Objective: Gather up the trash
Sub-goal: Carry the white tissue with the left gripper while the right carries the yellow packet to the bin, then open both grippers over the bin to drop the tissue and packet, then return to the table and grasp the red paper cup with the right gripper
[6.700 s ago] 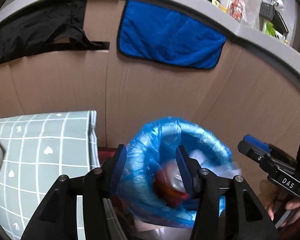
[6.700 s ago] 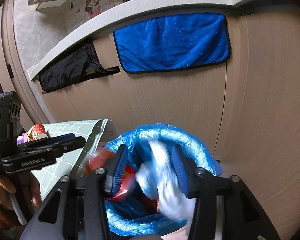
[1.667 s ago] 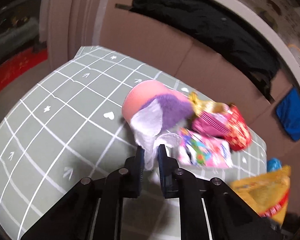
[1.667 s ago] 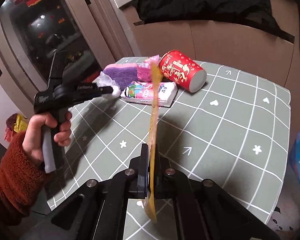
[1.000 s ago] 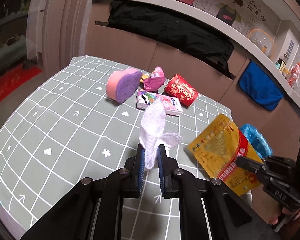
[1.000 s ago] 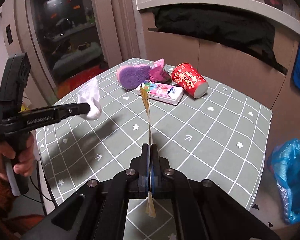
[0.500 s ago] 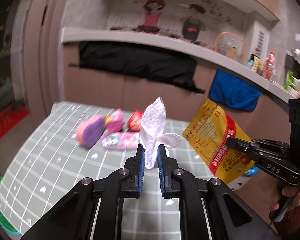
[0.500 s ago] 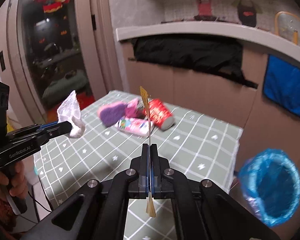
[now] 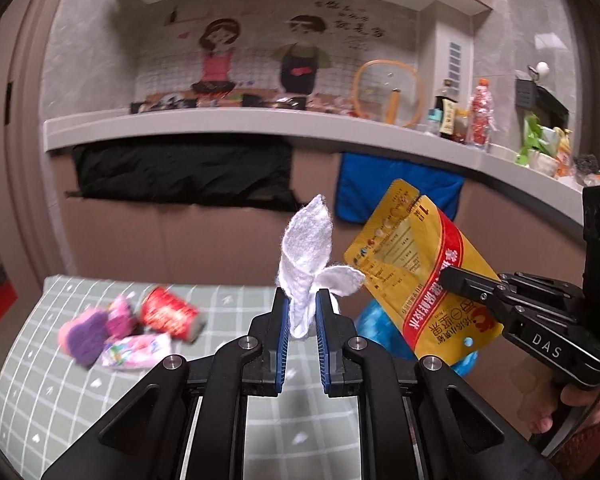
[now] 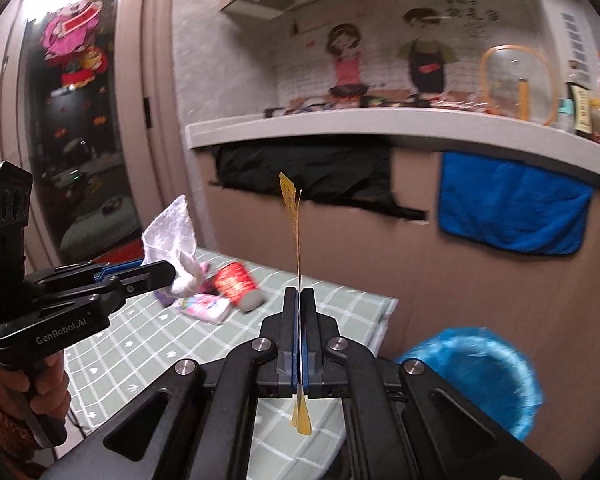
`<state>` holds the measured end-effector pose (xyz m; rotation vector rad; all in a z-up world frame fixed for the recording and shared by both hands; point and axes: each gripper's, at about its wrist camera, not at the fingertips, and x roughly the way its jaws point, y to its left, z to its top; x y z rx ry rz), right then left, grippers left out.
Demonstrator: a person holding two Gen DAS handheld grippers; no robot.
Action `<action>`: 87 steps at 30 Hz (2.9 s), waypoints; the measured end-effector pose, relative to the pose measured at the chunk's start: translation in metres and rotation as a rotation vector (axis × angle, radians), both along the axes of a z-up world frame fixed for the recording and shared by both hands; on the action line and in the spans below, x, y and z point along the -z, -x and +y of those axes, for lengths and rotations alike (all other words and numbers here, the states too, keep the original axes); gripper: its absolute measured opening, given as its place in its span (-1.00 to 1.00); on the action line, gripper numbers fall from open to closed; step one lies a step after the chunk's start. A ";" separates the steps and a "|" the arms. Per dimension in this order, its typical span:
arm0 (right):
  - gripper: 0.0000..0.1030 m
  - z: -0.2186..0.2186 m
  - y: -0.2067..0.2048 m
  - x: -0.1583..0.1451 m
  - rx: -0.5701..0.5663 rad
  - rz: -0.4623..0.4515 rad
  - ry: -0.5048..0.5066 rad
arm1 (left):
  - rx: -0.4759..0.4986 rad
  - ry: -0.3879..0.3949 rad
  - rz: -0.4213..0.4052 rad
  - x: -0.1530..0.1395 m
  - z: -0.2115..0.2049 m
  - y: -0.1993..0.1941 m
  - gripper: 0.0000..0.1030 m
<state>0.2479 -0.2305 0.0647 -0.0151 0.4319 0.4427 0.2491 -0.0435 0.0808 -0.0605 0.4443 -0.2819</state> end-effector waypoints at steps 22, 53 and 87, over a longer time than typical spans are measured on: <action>-0.99 -0.148 -0.034 0.036 0.315 0.054 -0.047 | 0.200 -0.043 0.091 0.037 -0.154 -0.094 -0.75; -0.98 -0.181 -0.096 0.115 0.395 0.276 -0.058 | 0.237 -0.056 0.320 0.139 -0.191 -0.169 -0.74; -0.29 0.040 -0.095 0.070 -0.008 0.240 -0.014 | -0.217 0.115 0.283 0.117 0.151 -0.096 -0.24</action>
